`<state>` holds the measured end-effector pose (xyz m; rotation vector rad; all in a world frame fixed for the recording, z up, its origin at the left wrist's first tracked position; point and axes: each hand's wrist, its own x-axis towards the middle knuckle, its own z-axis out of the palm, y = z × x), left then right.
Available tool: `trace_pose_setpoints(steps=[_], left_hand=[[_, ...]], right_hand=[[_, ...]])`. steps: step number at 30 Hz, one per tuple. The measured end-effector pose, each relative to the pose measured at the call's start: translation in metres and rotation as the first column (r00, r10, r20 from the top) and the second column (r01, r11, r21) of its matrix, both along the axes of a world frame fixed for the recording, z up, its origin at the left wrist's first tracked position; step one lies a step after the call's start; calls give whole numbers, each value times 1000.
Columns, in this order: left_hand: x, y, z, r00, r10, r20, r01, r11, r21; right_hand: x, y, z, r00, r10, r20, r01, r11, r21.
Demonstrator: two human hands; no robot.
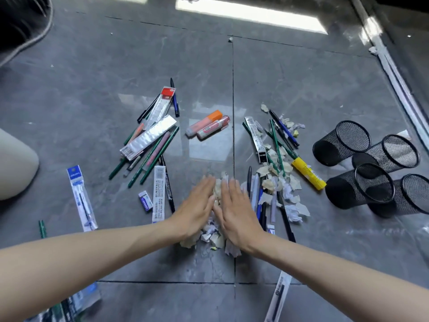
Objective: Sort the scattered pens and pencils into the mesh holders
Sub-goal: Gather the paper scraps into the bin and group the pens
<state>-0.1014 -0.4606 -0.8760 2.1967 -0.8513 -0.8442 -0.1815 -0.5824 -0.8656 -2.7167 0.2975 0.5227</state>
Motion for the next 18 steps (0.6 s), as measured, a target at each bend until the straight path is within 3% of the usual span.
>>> trace_pose_setpoints(steps=[3,5,7,10,14,16,18], left_hand=[[-4,10,3,992,104,-71,-114,981,-159],[7,11,3,990,133,-43,-139,978,-158],[18,7,2,997,75,25,-73,993,-98],[17,2,-2,981,-144,127,143,990,20],[-20,11,-11,929,-360,83,364,931,-32],[-28,19,-11,955,-286,81,293,951,-100],[-23,26,-7,989,-108,103,120,985,-121]], right_hand=[[-20,10,-1,997,77,30,-81,978,190],[-33,13,-2,995,75,60,-89,954,285],[-45,16,-4,993,23,116,-63,931,359],[-55,13,-5,963,-191,189,79,874,479],[-44,-6,-7,926,-276,256,126,868,480],[-31,-19,-7,964,-197,182,96,887,451],[-15,-25,-7,992,-82,101,39,928,371]])
